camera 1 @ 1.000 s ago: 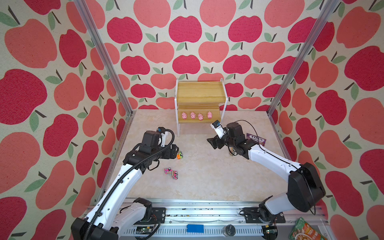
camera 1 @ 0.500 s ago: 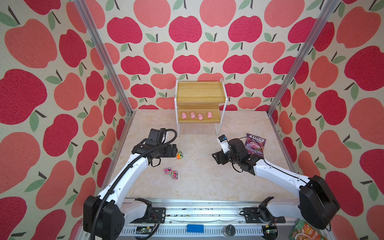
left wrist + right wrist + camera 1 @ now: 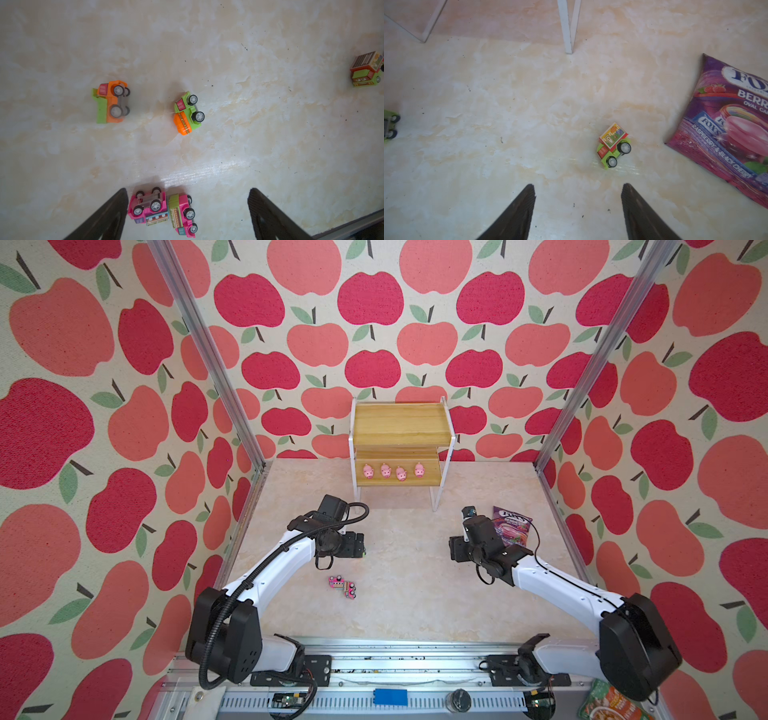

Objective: Place and organize the plastic toys onto the shelf
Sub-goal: 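Move the right gripper over the green toy truck by the candy bag, then lower the right gripper and close on the green toy truck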

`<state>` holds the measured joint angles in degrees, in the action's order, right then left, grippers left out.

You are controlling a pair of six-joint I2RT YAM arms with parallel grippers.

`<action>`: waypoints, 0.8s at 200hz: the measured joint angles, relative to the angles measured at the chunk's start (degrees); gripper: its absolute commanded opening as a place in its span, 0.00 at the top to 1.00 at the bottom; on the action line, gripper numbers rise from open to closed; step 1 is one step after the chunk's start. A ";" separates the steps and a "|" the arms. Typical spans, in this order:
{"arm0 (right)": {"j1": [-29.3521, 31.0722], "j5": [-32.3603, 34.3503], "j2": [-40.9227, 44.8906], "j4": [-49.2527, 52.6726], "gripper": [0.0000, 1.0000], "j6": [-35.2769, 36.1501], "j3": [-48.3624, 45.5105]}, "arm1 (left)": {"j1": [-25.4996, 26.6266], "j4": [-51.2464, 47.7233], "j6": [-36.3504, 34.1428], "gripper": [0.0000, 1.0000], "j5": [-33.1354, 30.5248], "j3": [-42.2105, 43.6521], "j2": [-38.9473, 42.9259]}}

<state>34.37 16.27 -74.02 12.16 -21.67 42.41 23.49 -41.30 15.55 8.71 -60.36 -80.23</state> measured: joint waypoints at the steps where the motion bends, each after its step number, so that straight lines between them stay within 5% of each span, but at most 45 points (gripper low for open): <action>1: -0.04 0.00 -0.02 0.04 0.31 -0.09 0.00 | 0.09 -0.09 0.00 0.08 -0.02 -0.09 -0.07; 89: -3.28 0.90 -15.61 1.44 0.33 -6.56 6.51 | 7.26 -5.95 -0.96 0.08 -3.56 -6.56 -1.53; 160: -5.11 2.40 -22.56 0.28 0.53 -10.05 8.74 | 7.89 -5.84 -2.25 0.07 -4.04 -6.58 -1.55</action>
<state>29.26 18.68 -96.57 12.45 -31.73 51.16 31.38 -47.13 13.30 4.67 -66.94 -81.78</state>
